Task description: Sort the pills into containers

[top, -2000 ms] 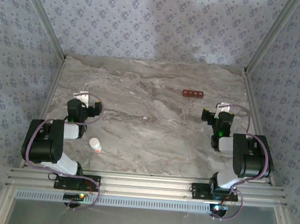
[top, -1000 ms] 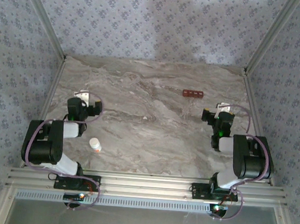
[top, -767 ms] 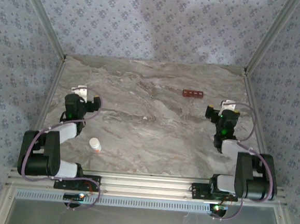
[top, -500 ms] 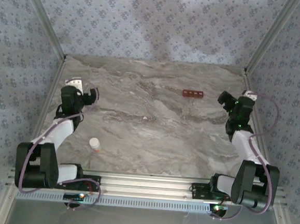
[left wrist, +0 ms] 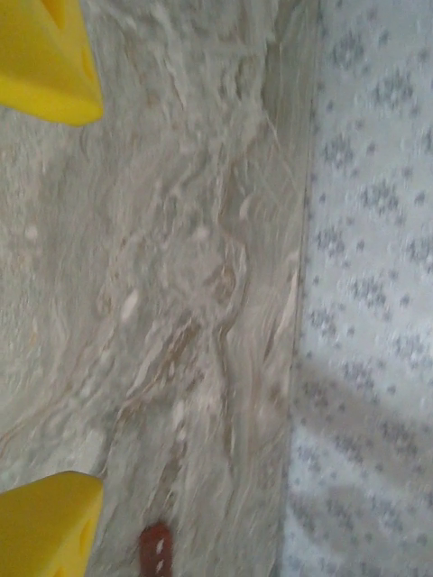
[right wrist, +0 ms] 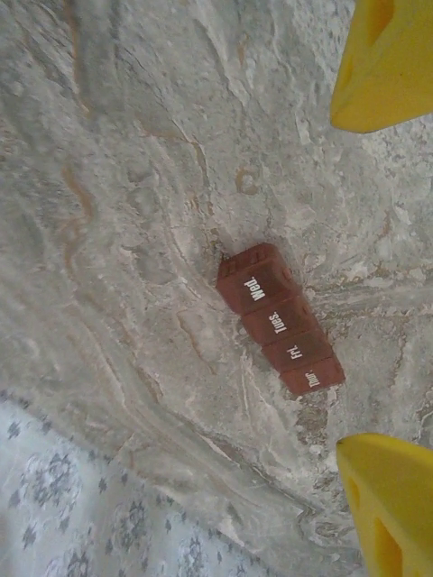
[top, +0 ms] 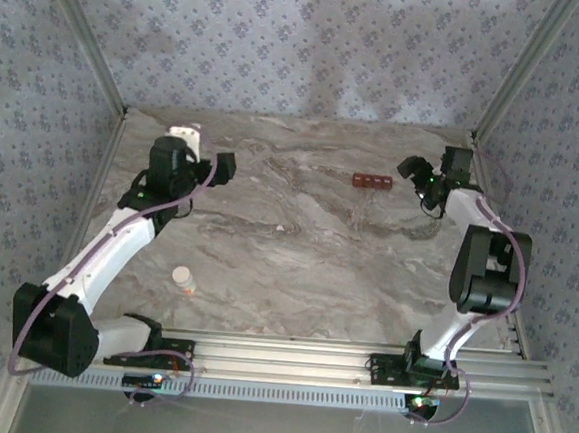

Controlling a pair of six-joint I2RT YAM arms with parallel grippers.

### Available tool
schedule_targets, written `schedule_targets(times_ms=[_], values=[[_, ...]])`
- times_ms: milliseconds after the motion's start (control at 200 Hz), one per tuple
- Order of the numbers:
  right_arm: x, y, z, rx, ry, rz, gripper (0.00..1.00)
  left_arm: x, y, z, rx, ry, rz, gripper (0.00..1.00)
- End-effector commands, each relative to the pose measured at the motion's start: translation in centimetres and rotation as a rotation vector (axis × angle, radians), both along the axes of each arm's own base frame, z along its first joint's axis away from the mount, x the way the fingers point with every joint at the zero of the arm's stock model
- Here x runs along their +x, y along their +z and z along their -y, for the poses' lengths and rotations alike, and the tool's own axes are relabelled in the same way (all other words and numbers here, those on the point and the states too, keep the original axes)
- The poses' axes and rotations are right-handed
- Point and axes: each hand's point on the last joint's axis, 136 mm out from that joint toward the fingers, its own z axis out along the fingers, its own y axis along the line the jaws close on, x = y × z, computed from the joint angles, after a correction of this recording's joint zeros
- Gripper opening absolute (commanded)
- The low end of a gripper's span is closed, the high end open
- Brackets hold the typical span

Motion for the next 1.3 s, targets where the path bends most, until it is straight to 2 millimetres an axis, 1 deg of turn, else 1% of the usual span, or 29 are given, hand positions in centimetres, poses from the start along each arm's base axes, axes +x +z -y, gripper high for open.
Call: schedule_targets(times_ms=[0,125,285,380,495,585,700,910,1019,1139,1214,1294], values=[[0.5,-0.3,-0.4,0.029,-0.044,-0.103,0.88,-0.4,-0.9,2.0,0.022,-0.030,-0.080,0.98],[2.3,-0.8,-0.7,-0.007,-0.051,-0.150,0.88,-0.6,-2.2,5.3,0.038,-0.096,-0.108,0.98],[4.9,-1.6,-1.6,-0.014,-0.028,-0.183,0.86,-0.4,-4.2,7.9,0.059,-0.136,-0.153,0.98],[5.5,-2.5,-2.3,-0.028,-0.014,-0.234,0.86,-0.3,-5.0,9.1,0.058,-0.152,-0.170,0.98],[5.9,-4.0,-2.5,-0.007,-0.027,-0.275,0.85,-0.2,-5.7,10.2,0.065,-0.170,-0.186,0.98],[6.5,-4.7,-2.6,-0.012,-0.034,-0.258,0.83,-0.2,-6.1,10.7,0.069,-0.180,-0.197,0.98],[6.5,-5.8,-2.9,-0.018,-0.041,-0.270,0.82,-0.2,-6.5,11.1,0.074,-0.191,-0.209,0.98],[7.4,-6.7,-2.9,-0.056,-0.070,-0.260,0.81,-0.4,-6.9,11.4,0.071,-0.205,-0.220,0.98],[7.9,-7.3,-3.4,-0.058,-0.057,-0.261,0.76,-0.7,-7.2,11.7,0.069,-0.214,-0.226,0.98],[8.0,-7.9,-4.5,-0.057,-0.014,-0.271,0.69,-1.0,-7.7,11.6,0.069,-0.212,-0.235,0.98],[8.2,-7.8,-5.3,-0.059,0.022,-0.253,0.65,-1.1,-7.9,11.6,0.067,-0.212,-0.238,0.98],[8.0,-7.7,-6.3,-0.075,0.066,-0.249,0.61,-1.3,-8.0,11.6,0.065,-0.211,-0.239,0.98]])
